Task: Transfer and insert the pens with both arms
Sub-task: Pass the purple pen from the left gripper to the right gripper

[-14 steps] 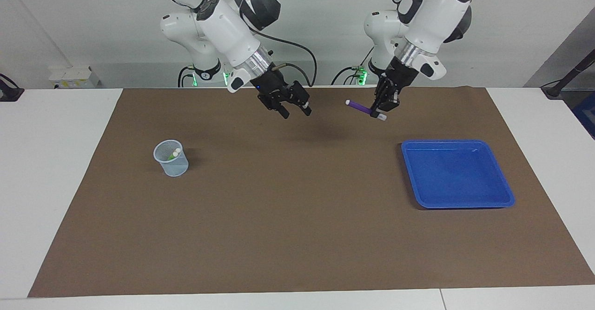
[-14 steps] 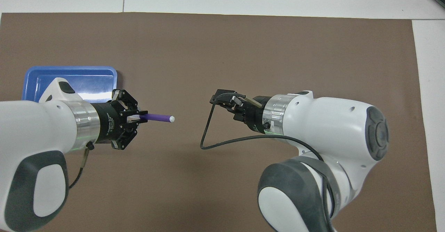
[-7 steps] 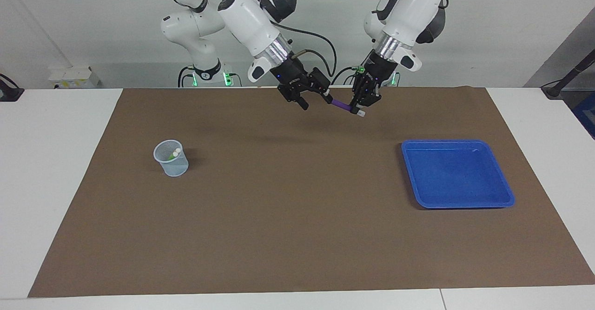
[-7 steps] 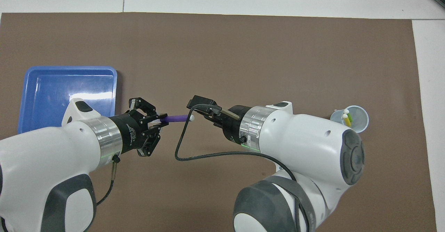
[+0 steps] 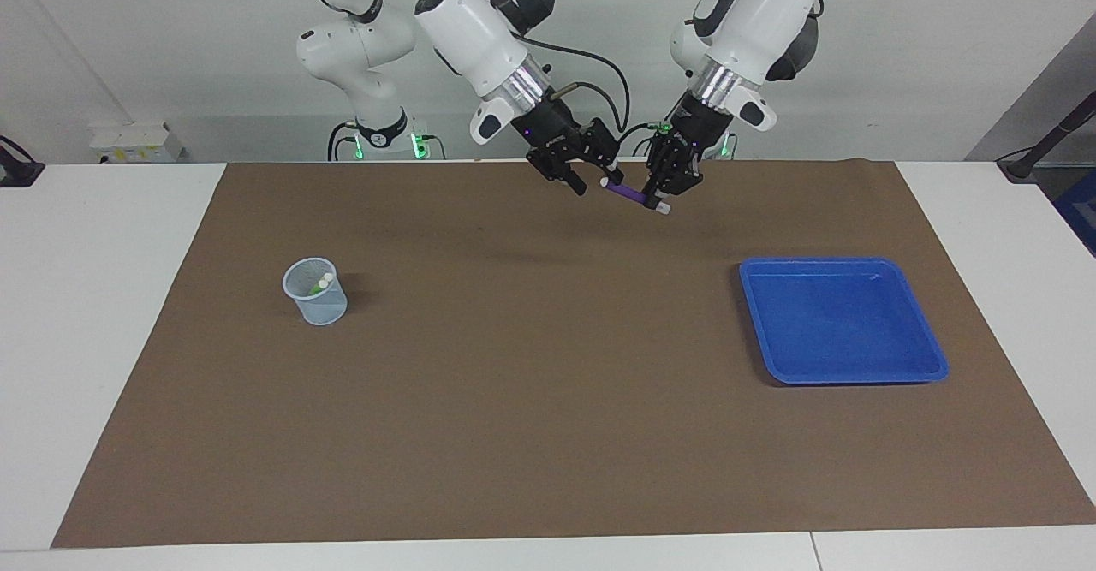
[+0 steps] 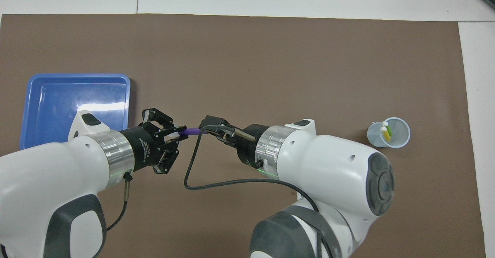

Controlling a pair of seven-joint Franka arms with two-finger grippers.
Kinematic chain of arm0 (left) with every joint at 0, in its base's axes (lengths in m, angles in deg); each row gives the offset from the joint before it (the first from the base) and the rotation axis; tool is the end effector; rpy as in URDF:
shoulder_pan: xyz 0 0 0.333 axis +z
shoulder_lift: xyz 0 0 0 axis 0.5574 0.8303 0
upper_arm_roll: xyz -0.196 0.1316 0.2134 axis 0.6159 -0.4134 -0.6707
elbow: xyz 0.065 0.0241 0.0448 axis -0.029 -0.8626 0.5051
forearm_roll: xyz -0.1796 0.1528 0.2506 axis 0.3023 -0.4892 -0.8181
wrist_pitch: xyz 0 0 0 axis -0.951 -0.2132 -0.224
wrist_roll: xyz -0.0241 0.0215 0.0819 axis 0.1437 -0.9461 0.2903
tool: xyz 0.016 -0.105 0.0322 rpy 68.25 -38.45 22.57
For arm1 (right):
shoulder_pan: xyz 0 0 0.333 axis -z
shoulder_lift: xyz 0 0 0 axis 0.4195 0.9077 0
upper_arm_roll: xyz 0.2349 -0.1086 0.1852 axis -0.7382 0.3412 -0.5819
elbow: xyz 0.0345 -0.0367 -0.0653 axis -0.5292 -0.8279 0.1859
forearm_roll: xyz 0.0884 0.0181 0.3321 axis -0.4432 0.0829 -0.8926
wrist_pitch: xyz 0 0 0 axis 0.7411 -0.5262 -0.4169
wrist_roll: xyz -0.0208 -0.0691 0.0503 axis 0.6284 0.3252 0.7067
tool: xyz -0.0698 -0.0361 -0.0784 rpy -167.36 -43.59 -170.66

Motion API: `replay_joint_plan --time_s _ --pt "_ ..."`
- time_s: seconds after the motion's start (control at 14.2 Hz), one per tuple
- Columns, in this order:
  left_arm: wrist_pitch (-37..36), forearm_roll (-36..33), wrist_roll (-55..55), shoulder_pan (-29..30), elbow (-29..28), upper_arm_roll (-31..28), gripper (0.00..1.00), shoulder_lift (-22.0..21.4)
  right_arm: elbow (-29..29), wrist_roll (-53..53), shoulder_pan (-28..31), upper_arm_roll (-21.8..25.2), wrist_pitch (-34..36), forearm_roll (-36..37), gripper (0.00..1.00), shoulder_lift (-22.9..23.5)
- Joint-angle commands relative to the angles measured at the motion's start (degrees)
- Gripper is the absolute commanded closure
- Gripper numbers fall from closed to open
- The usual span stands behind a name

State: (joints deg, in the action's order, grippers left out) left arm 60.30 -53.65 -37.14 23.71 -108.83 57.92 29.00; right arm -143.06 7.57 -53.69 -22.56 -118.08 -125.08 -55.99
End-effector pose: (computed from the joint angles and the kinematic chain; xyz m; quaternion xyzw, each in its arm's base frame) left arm 0.3950 -0.2089 0.5530 0.6686 0.6913 -0.0668 0.2657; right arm 0.4340 0.3344 0.5557 -0.9022 0.2264 -0.0548 0.3630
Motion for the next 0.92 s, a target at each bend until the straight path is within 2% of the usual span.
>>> replay_joint_plan --time_s 0.0,0.21,0.42,0.56,0.85 --pt "1.26 1.02 -0.66 -1.08 -2.31 -0.67 1.00 -2.30 0.19 -0.80 -0.20 -0.15 -0.89 -1.11 0.33 -0.01" --pt "1.26 1.02 -0.75 -1.08 -2.31 -0.67 1.00 -2.38 0.19 -1.41 -0.20 -0.15 -1.24 -1.20 0.34 0.08" --pt "1.26 1.81 -0.75 -1.08 -2.31 -0.67 1.00 -2.56 0.19 -4.39 -1.96 -0.24 -5.97 -1.20 0.36 0.52" --pt "1.26 1.81 -0.75 -1.08 -2.31 -0.67 1.00 -2.56 0.10 -4.49 -2.22 -0.24 -6.78 -1.11 0.47 0.61" --pt "1.26 1.89 -0.75 -1.08 -2.31 -0.67 1.00 -2.65 -0.25 -3.88 -2.14 -0.15 -6.78 -1.11 0.61 0.61"
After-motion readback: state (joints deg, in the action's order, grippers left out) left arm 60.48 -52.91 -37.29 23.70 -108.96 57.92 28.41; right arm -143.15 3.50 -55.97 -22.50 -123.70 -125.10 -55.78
